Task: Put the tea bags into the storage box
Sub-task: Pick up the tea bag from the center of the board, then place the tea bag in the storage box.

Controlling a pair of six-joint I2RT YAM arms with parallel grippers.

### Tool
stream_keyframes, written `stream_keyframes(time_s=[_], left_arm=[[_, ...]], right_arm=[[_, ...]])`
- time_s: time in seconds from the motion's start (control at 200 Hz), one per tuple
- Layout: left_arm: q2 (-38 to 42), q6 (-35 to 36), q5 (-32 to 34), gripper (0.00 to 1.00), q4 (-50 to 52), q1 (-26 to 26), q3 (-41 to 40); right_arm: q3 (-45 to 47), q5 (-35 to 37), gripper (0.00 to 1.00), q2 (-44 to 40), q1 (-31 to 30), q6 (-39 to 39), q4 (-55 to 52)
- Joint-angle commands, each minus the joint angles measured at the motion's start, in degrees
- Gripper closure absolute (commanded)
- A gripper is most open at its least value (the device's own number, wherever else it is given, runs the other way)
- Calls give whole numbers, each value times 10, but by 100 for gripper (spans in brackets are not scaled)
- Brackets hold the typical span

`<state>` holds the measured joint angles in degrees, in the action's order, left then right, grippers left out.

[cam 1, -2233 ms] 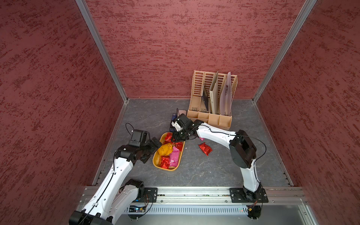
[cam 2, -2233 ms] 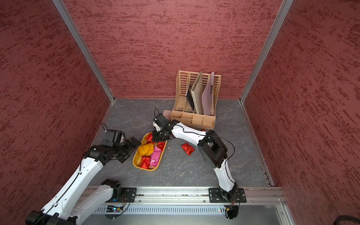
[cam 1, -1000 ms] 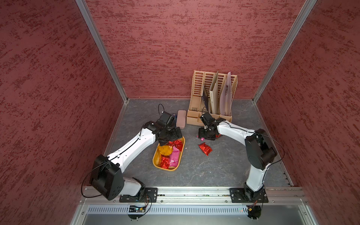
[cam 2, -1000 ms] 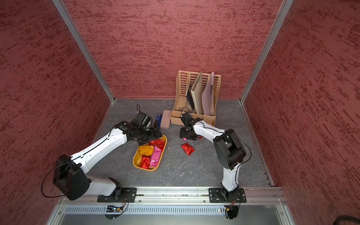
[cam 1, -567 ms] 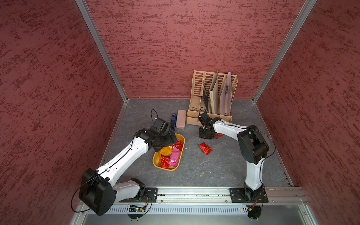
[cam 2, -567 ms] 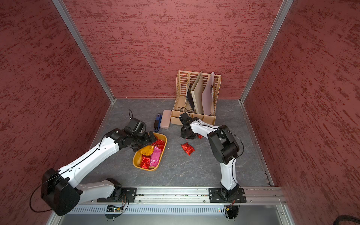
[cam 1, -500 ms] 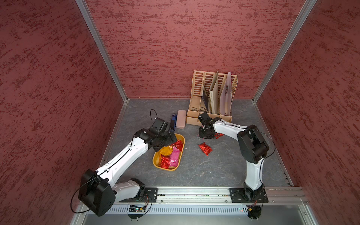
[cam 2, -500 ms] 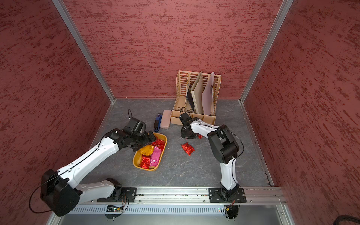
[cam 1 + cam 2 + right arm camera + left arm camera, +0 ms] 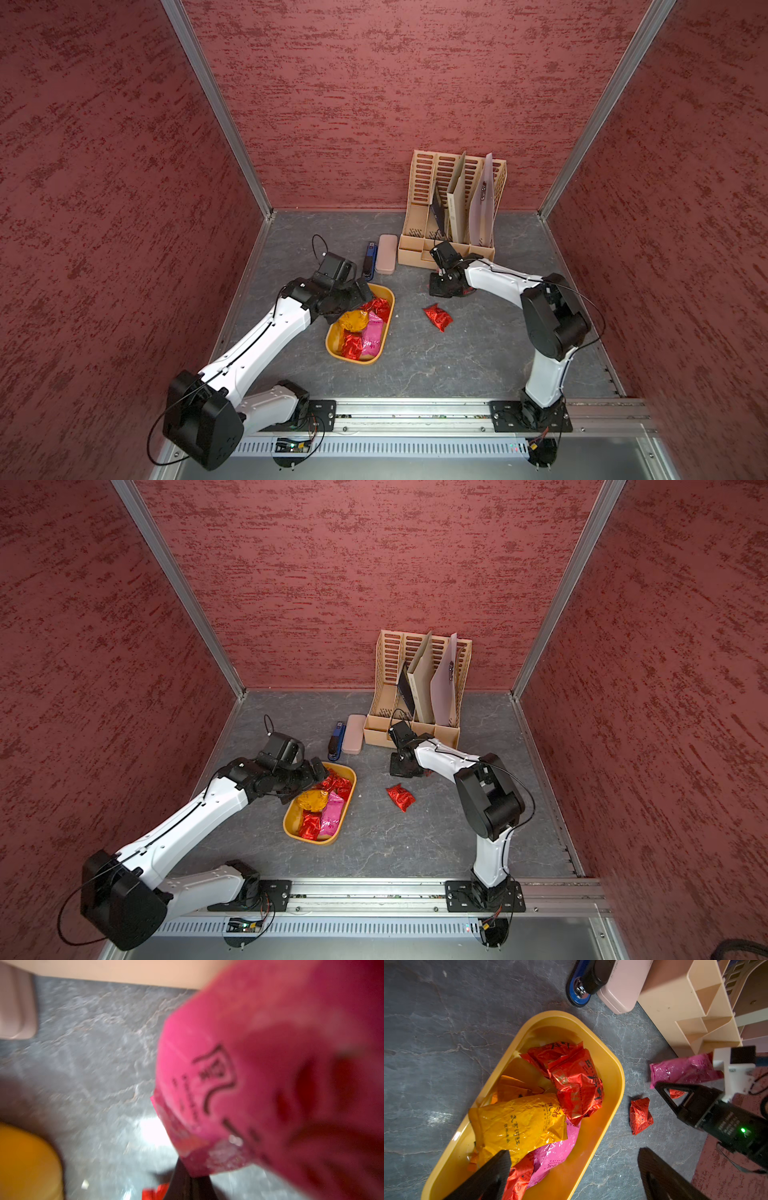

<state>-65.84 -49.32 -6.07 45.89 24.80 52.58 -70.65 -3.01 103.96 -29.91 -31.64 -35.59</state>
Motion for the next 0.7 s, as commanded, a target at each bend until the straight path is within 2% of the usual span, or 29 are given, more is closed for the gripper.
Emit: stream_keyframes(time_s=[0.0,0.16,0.296,0.516,0.696], left_arm=[[34,-37,-26,0,-34,-38,-42],[92,-57,-37,0,-35,-86,-87],[121,-41,-29,0,4,-100,-89],[169,-27,-23,0,60,-103,-87],[213,-31,-21,0,92,-104,-99]], right_arm=[[22,-46,100,-80,-7,10,4],[53,-106,100,-150,-50,4,1],[51,-132,100,-166,-126,0,-4],[9,-174,100,-128,-249,-3,20],[-26,-205,100,-66,-300,1,38]])
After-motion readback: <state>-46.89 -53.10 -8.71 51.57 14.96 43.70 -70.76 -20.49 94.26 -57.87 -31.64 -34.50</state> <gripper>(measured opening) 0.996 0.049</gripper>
